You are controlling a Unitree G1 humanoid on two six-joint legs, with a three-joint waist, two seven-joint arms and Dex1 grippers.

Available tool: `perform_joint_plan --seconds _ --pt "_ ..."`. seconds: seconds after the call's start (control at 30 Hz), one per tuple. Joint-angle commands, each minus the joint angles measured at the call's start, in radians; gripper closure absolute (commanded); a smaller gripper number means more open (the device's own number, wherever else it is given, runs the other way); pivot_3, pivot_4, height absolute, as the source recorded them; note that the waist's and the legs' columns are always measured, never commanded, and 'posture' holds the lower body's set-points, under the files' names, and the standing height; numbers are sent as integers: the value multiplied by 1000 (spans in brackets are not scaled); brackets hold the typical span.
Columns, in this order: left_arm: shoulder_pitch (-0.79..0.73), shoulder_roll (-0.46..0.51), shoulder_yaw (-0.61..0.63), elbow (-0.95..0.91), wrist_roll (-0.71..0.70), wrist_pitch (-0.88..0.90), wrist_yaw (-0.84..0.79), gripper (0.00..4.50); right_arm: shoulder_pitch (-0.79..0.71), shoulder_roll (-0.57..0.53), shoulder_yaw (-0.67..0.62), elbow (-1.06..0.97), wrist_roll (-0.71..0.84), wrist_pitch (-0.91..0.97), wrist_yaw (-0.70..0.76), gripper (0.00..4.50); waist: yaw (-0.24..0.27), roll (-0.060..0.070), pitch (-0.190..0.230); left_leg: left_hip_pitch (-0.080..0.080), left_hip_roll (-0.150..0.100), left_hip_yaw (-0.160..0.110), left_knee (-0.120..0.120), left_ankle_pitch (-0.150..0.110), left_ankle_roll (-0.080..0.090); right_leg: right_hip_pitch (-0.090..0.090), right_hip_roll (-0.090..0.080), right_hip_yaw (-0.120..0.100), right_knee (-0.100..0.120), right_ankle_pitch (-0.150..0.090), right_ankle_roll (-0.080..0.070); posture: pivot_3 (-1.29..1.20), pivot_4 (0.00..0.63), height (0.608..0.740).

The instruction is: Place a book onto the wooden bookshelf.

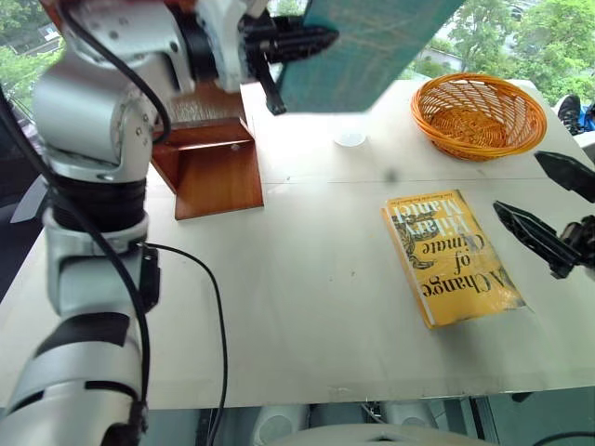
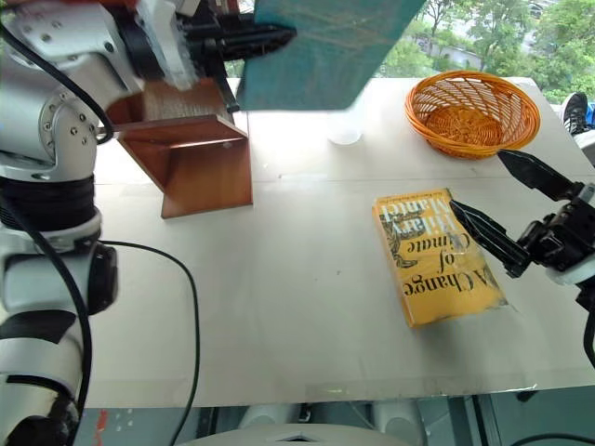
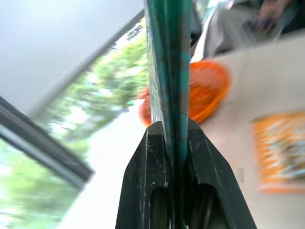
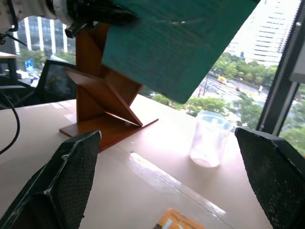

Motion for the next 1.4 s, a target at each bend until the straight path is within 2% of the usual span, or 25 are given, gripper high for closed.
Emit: perform_joint_plan --seconds 0.03,0.13,0.27,0.33,0.47,0.6,0.77,0.93,0.97,1.0,1.03,1.1,1.17,1.3,1.4 --pt "-58 120 -79 31 192 -138 -72 4459 -57 -2 30 39 -35 -43 35 0 -1 0 0 0 0 0 0 0 0 0 0 0 0 0 0 0 150 740" --pt "-85 211 -126 76 342 -169 -72 4459 -100 1 56 76 -55 -60 65 0 -3 0 0 0 0 1 0 0 1 0 5 0 0 0 0 0 150 740" --pt "-96 371 -219 84 519 -122 -239 4459 -132 -2 65 115 -75 -80 99 0 -11 -2 4 -1 0 1 1 -1 2 -1 7 -2 2 0 0 0 150 740" --pt "-94 407 -255 73 579 -78 -327 4459 -148 -1 73 141 -86 -90 118 0 -19 -1 4 -1 0 3 1 -1 2 -2 7 -2 3 -1 2 0 150 740" --pt "-127 413 -281 90 667 -50 -434 4459 -184 2 102 177 -113 -108 143 0 -19 -3 6 -2 -1 1 3 -1 3 -1 6 -4 4 -2 3 0 150 740" --pt "-157 449 -294 158 769 -109 -500 4459 -213 8 115 192 -121 -117 156 0 -26 -5 8 -2 -1 1 4 -1 3 -2 6 -3 4 -2 3 0 150 740" --pt "-58 400 -271 83 765 2 -536 4459 -237 11 129 200 -126 -120 167 0 -43 -4 8 0 0 3 3 -1 3 -2 6 -1 5 -2 3 0 150 740" --pt "104 418 -170 -94 696 167 -582 4459 -234 6 119 190 -111 -105 166 0 -51 -4 9 -1 1 2 3 -1 3 -2 6 -1 5 -2 3 0 150 740" --pt "109 413 -144 -125 676 209 -592 3705 -232 4 117 188 -108 -102 167 0 -51 -4 9 -1 1 3 3 -1 3 -2 6 0 5 -2 3 0 150 740" --pt "106 398 -115 -148 650 253 -592 3571 -232 3 117 186 -106 -99 165 0 -49 -4 9 -1 1 3 3 -1 3 -2 6 -1 5 -2 3 0 150 740" --pt "82 356 -76 -166 614 322 -575 3224 -234 1 113 185 -100 -95 163 0 -47 -4 9 -1 0 3 3 -1 3 -2 6 -1 5 -2 3 0 150 740" --pt "56 345 3 -200 513 415 -602 2307 -240 -3 112 181 -89 -83 156 0 -37 -5 10 -2 0 2 4 -2 3 -2 5 -2 5 -2 3 0 150 740" --pt "96 395 82 -255 379 479 -634 2307 -239 -6 109 177 -83 -75 153 0 -36 -5 10 -2 0 1 4 -2 3 -2 5 -2 5 -2 3 0 150 740" --pt "217 488 258 -387 21 690 -638 2307 -239 -15 101 178 -72 -55 149 0 -48 -4 11 -1 1 3 3 -1 3 -3 4 0 6 -2 3 0 150 740" --pt "258 413 343 -461 -105 827 -610 2307 -235 -22 99 174 -73 -39 139 0 -42 -4 11 -1 2 2 3 -1 3 -3 3 -1 5 -2 3 0 150 740"
